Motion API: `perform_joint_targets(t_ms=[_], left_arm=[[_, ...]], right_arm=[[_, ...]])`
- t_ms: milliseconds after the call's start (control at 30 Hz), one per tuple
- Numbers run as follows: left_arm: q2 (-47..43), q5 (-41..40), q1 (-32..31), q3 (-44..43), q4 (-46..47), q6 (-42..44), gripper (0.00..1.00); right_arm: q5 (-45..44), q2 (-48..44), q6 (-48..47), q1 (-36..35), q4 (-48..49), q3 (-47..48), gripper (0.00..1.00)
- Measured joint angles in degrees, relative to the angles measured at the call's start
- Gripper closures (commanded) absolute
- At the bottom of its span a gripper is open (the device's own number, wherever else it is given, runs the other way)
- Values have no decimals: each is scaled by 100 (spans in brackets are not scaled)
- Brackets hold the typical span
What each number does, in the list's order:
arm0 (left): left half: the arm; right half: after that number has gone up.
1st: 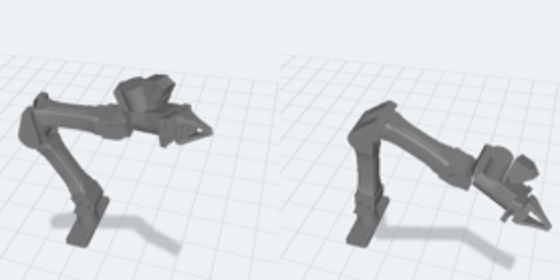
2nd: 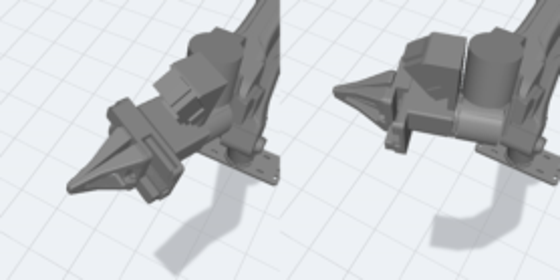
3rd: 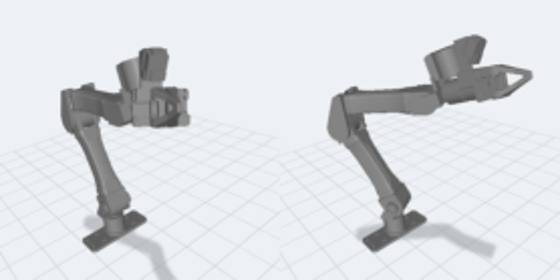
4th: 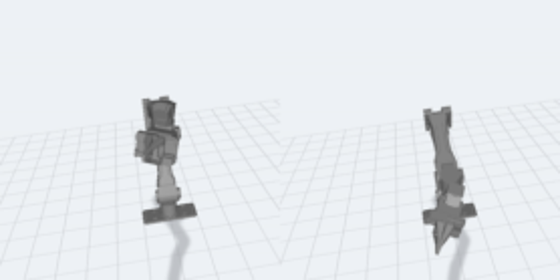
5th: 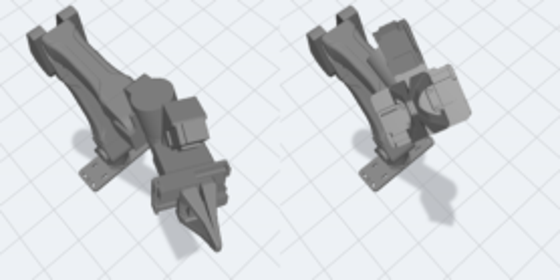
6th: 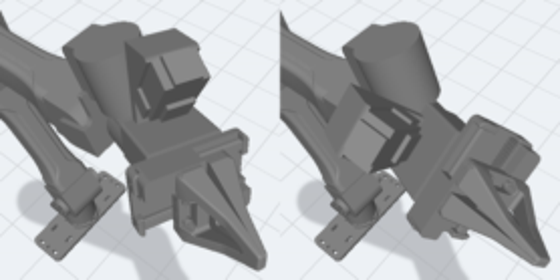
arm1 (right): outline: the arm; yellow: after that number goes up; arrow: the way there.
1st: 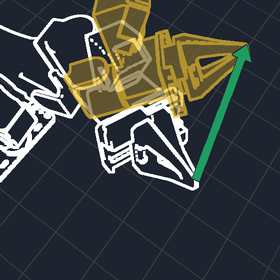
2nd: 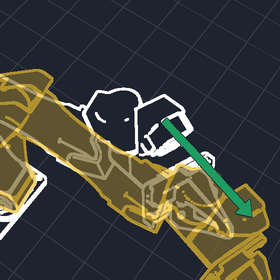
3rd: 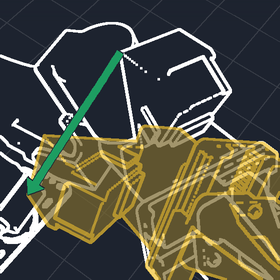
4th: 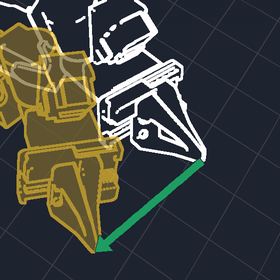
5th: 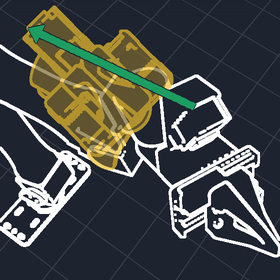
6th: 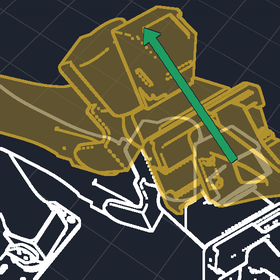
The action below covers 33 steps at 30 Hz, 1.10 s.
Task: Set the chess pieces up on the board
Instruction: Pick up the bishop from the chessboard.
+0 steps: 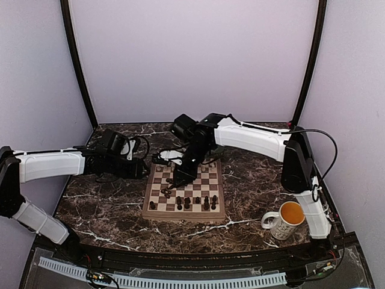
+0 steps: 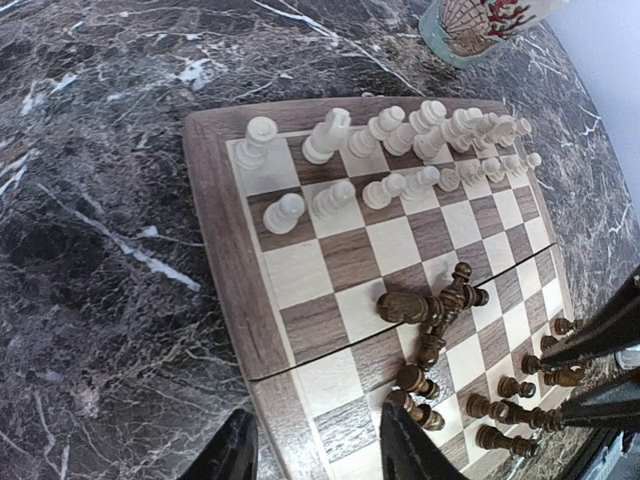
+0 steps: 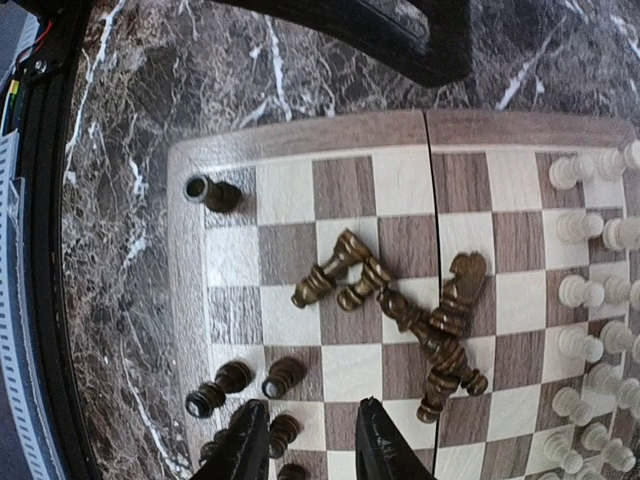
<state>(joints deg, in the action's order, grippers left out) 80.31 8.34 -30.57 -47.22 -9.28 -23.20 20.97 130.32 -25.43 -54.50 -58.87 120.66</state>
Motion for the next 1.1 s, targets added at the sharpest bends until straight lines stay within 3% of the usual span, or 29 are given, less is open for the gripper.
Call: perform_joint_targets(t_ms=[333, 867, 1100], left_arm=[[-431, -391, 332, 345, -199, -352, 56], [-608, -498, 337, 459, -262, -428, 56], [-610, -479, 341, 463, -262, -428, 56]], right_arm=[[-286, 584, 450, -485, 238, 833, 70], [-846, 1156, 621, -562, 236, 931, 71], [-1005, 1263, 625, -590, 280, 997, 75]])
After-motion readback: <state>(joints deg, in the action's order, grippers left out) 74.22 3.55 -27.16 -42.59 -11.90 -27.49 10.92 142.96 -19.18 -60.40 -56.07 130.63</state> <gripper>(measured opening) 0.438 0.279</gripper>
